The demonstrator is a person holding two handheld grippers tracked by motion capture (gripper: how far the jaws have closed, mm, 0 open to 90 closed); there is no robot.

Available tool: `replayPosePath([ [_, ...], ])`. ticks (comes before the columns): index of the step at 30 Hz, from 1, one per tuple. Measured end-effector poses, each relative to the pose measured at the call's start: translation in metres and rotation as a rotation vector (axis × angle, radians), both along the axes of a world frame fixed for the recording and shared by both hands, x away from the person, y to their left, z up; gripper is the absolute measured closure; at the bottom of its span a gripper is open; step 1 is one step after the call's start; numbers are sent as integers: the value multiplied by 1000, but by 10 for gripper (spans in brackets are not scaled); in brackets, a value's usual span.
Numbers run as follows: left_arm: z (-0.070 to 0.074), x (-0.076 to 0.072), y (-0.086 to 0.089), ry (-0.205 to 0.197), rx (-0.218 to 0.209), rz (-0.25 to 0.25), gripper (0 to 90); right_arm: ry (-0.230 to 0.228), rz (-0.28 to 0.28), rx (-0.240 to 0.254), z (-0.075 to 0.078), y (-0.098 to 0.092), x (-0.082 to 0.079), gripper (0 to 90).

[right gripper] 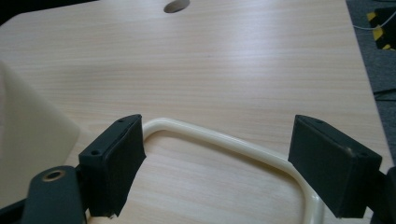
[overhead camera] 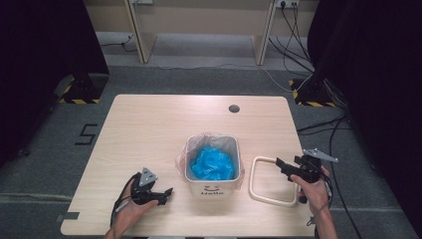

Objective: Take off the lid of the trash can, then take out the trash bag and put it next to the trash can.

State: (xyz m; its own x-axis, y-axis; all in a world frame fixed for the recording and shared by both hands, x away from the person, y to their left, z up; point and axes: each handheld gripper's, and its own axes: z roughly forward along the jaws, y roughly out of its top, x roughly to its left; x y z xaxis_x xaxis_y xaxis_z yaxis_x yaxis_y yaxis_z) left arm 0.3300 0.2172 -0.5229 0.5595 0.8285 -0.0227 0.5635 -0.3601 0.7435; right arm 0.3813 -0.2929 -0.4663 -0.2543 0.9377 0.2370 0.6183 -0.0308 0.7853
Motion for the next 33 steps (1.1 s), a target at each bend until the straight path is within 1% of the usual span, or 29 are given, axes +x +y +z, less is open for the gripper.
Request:
replayPosePath([
  [3,0,0,0,0,1,0,131,0,11,16,3,6,-1,179],
  [8,0,0,0,0,0,0,131,0,61,2,6,18,-3,172],
  [13,0,0,0,0,0,0,131,1,102,13,9,31,-5,170],
  [14,0,0,0,0,0,0,131,-2,117,13,11,36,-7,169],
  [27,0,0,0,0,-1,0,131,-14,161,27,18,53,-9,170],
  [33,0,-1,1,-1,-6,-8,137,-28,184,23,24,63,-7,170],
])
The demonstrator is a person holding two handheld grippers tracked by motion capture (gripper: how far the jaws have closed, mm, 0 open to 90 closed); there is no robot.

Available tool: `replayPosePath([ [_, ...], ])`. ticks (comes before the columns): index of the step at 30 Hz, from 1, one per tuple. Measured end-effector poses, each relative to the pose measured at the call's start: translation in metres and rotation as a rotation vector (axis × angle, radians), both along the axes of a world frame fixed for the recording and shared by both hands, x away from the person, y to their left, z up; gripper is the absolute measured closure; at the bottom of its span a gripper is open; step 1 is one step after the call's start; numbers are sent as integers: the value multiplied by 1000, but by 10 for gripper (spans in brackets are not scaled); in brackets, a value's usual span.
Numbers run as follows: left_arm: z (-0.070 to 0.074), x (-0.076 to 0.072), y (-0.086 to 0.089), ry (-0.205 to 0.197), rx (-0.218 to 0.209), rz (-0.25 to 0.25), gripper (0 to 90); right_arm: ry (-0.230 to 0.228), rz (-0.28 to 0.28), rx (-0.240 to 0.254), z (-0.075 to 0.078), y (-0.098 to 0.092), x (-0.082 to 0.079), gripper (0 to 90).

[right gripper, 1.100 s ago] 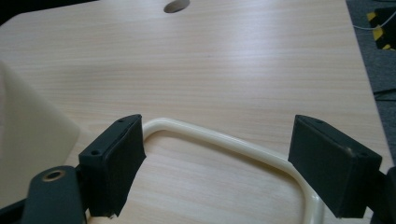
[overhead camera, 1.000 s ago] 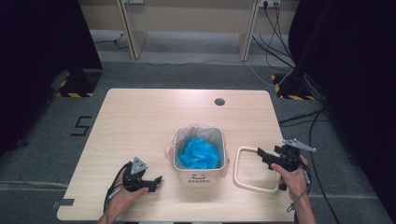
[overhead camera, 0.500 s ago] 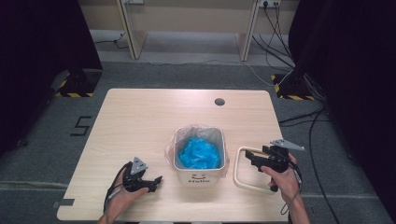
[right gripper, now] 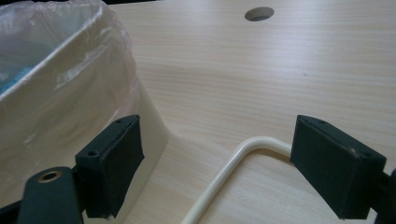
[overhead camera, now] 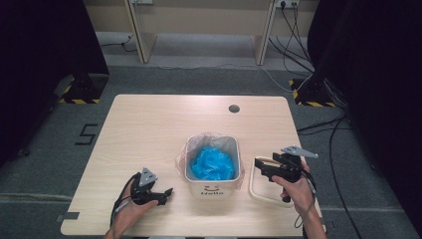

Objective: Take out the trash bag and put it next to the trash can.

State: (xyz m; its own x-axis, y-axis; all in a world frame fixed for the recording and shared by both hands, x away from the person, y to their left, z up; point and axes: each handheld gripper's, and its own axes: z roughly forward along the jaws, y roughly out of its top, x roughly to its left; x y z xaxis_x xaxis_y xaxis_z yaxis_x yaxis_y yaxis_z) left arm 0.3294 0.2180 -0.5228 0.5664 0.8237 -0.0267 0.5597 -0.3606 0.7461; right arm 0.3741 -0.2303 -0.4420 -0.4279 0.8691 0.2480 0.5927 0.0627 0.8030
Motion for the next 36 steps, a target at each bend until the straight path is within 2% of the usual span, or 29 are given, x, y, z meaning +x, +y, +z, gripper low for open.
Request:
replayPosePath([
  [2,0,0,1,2,-6,-5,142,-6,9,-2,2,4,0,170],
  [5,1,-1,3,18,-38,-2,145,-11,21,-1,7,9,1,170],
  [7,4,-2,3,27,-74,-4,147,-17,25,4,10,12,2,170],
  [11,14,-6,1,8,-140,-9,147,-29,38,6,16,19,5,170],
  [14,25,-9,-1,2,-216,-13,147,-38,46,5,19,23,7,171],
  [21,51,-13,-3,-37,-268,-37,147,-64,72,15,30,33,11,178],
  [26,66,-15,-5,-49,-307,-55,147,-75,81,24,37,40,16,184],
  [30,75,-16,-7,-67,-308,-59,148,-80,97,25,40,47,19,196],
  [36,89,-16,-12,-78,-360,-75,148,-77,109,4,43,52,24,218],
])
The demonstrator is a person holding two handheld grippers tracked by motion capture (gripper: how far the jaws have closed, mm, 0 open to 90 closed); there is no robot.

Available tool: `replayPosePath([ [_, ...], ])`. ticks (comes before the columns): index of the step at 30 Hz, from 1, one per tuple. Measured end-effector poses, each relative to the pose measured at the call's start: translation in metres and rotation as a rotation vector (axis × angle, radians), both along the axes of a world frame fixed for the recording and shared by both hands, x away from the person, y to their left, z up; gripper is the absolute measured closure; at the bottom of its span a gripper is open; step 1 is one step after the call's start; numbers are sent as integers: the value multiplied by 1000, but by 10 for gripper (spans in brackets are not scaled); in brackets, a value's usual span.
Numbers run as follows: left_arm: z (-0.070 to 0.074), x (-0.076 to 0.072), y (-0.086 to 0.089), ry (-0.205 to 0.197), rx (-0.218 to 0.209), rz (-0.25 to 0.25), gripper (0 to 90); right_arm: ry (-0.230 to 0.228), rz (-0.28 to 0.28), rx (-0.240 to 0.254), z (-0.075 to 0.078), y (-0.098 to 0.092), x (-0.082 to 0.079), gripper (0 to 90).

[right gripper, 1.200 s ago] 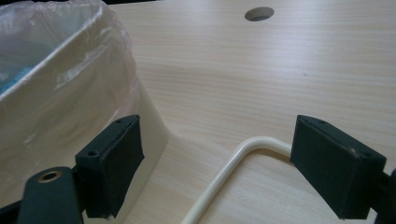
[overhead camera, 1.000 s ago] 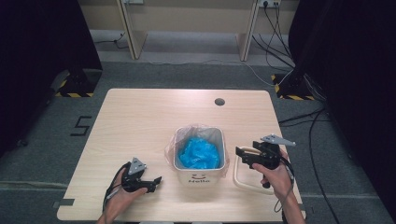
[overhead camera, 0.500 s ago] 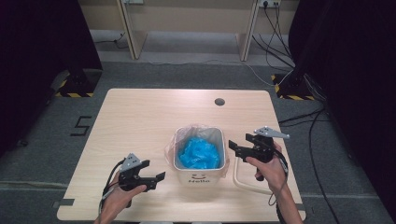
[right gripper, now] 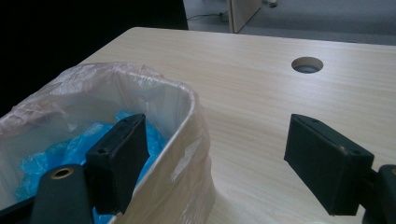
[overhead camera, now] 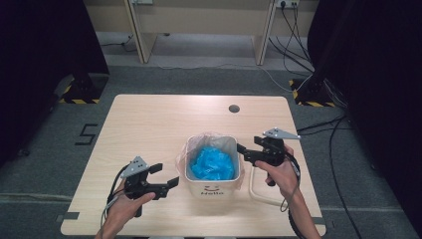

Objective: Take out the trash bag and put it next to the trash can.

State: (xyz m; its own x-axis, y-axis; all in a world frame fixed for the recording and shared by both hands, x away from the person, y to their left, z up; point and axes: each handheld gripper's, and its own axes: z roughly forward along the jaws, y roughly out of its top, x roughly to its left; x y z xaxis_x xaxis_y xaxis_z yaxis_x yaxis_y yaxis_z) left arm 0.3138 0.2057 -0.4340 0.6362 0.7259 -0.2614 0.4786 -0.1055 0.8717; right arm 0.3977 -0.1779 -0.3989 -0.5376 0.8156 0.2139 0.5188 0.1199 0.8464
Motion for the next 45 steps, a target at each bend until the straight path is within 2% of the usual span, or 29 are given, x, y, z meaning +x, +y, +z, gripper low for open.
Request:
replayPosePath([
  [8,9,3,-14,5,-20,-30,148,-5,29,-32,6,10,8,261],
  [20,9,3,-30,35,-39,-71,148,-7,70,-87,6,26,20,348],
  [25,8,5,-34,40,-38,-75,147,0,73,-102,6,31,27,390],
  [28,8,6,-34,56,-58,-74,145,4,76,-106,6,34,30,427],
  [31,9,7,-35,53,-55,-79,146,4,82,-110,6,37,34,461],
  [37,11,8,-40,56,-53,-85,156,29,92,-148,1,42,38,525],
  [45,7,6,-45,79,-43,-87,153,70,132,-198,-10,44,39,674],
])
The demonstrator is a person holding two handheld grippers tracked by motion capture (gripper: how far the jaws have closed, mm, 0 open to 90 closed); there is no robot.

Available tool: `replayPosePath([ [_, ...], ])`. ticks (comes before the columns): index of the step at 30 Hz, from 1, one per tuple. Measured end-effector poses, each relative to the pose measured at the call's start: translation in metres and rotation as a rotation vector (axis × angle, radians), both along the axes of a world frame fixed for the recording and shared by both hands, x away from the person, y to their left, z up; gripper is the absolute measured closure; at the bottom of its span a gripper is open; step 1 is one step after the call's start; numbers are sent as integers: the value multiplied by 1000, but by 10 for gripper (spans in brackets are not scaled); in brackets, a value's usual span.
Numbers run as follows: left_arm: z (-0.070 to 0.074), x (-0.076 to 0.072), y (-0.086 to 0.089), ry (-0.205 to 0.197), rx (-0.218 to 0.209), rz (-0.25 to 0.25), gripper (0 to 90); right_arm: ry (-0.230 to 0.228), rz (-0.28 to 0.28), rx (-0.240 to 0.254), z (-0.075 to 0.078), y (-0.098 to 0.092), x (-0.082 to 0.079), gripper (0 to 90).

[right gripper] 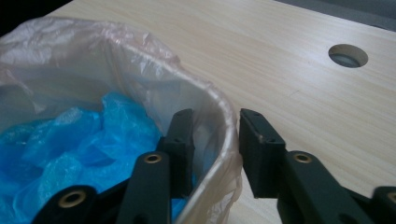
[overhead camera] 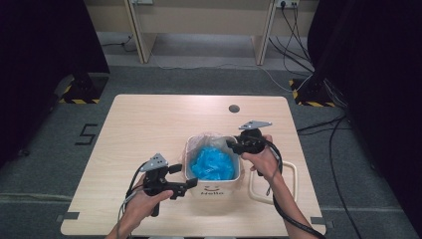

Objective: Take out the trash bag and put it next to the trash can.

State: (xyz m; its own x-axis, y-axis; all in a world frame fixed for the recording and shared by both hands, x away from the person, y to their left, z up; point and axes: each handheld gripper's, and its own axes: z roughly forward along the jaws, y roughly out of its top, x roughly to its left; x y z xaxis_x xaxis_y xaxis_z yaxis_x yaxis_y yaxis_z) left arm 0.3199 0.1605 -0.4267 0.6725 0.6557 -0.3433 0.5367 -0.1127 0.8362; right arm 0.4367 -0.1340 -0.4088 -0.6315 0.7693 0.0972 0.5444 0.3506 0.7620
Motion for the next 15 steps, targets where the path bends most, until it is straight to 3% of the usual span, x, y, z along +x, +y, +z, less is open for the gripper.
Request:
replayPosePath([
  [4,-5,-4,-3,14,7,-2,149,-23,4,10,1,1,-3,766],
  [15,6,-13,-3,-48,7,-4,286,-121,-12,11,18,-1,-11,829],
])
